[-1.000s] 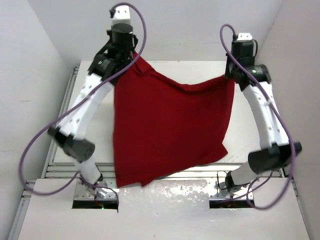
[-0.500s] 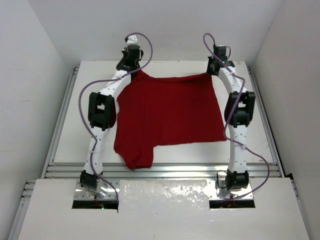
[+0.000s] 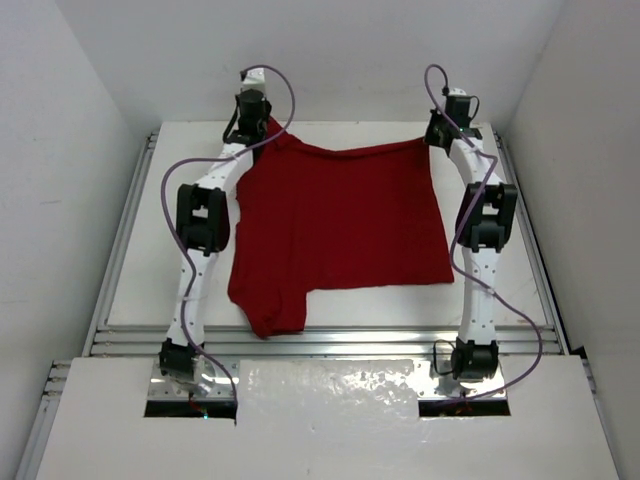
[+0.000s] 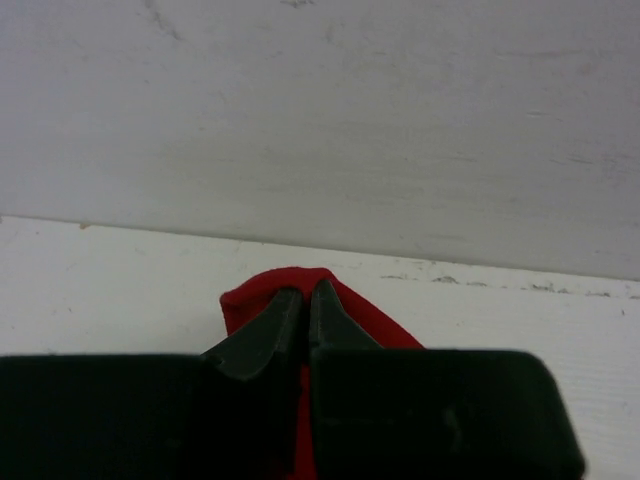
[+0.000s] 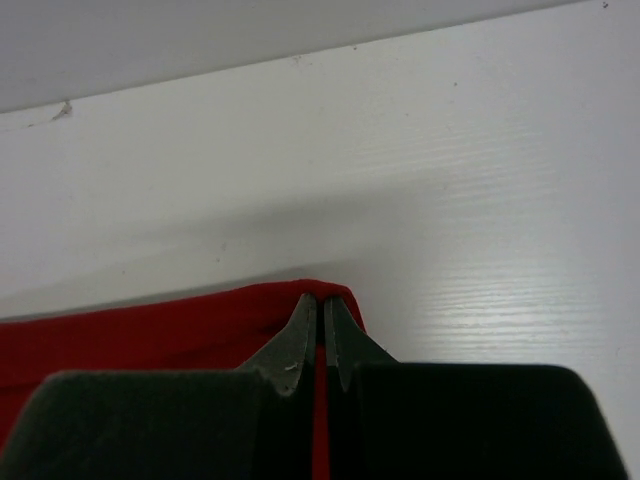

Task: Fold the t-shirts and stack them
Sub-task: Flatten out the tshirt

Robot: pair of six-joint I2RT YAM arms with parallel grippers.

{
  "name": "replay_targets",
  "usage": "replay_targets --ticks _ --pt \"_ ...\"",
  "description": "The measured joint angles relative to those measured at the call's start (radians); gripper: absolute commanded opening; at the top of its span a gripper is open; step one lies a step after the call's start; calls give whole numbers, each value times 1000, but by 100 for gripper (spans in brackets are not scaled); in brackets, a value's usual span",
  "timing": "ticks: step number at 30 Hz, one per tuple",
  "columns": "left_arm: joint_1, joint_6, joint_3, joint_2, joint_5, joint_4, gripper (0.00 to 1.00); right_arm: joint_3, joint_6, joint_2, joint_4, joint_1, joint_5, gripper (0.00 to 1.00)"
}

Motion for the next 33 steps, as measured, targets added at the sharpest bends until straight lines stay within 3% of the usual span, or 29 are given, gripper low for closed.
replay_targets --ticks 6,11,21,27,33 --pt "31 -52 64 2 77 -54 0 -9 26 -2 0 -35 -56 0" --pt "42 -148 28 -11 179 -103 0 -124 63 -41 13 -56 -102 0" --pt "43 -304 16 -59 309 -345 0 -245 111 -150 -47 -66 -208 0" --pt "26 -342 -130 -389 338 -522 0 -613 169 -557 -55 4 -252 0" --pt "-72 -348 -96 -845 315 -650 0 -679 197 -1052 -154 119 -221 0"
